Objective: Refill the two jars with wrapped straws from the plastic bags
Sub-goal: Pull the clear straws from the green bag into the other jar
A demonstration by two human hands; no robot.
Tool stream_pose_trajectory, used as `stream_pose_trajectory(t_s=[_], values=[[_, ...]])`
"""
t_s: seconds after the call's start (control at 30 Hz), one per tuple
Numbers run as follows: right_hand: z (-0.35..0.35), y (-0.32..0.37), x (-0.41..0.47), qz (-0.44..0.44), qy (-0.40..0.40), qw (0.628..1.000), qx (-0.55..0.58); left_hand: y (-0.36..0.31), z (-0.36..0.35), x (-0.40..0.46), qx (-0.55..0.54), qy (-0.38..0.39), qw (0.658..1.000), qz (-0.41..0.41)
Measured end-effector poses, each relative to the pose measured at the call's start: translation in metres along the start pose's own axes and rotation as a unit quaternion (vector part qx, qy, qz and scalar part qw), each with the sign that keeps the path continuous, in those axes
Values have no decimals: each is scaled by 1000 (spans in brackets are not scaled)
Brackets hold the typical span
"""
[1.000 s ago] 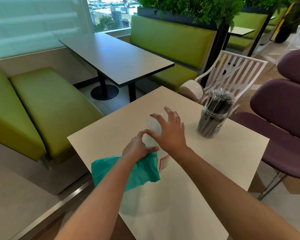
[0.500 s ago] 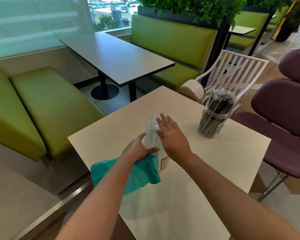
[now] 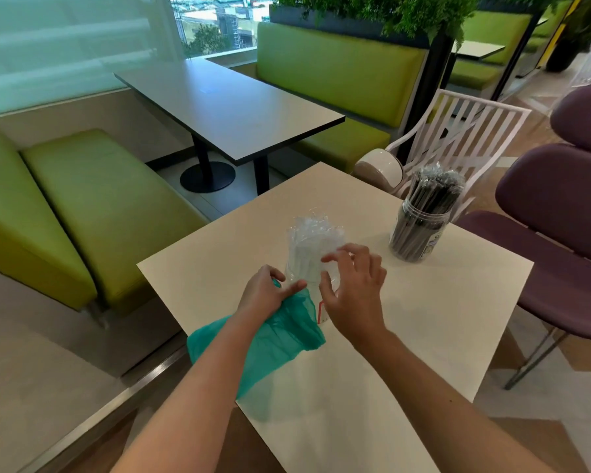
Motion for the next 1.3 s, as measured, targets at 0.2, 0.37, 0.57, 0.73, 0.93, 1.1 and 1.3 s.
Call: stream_pose_trajectory(t_s=[0.2, 0.37, 0.57, 0.73, 0.93, 1.1, 1.3], values=[[-2, 1, -41, -53, 176, 967, 179, -9, -1, -16, -50, 30, 996, -65], [-11, -3, -49, -183, 308, 902, 240, -23, -5, -35, -125, 86, 986, -61], [-6, -18, -43, -263, 384, 832, 301, -19, -9, -48, -219, 121, 966, -60], [-1, -31, -43, -334, 343, 763, 435, 4, -10, -50, -160, 239, 955, -68], [-5, -44, -44, -378, 299, 704, 521, 22, -12, -43, 75, 180, 976, -92], [3, -64, -38, -418, 183, 795, 399, 39, -8, -41, 155, 150, 974, -64], [4, -37, -31, -177, 389, 855, 292, 31, -15, -42, 210, 149, 963, -85]])
Point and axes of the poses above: each hand's wrist, its own x-axis towards the middle knuckle, its own z-axis out of the back of the hand, y = z × x, the point moved 2 cm from there along x, towards the middle knuckle, and after that the axes turned 1 degree about -x, right-handed, at the moved point
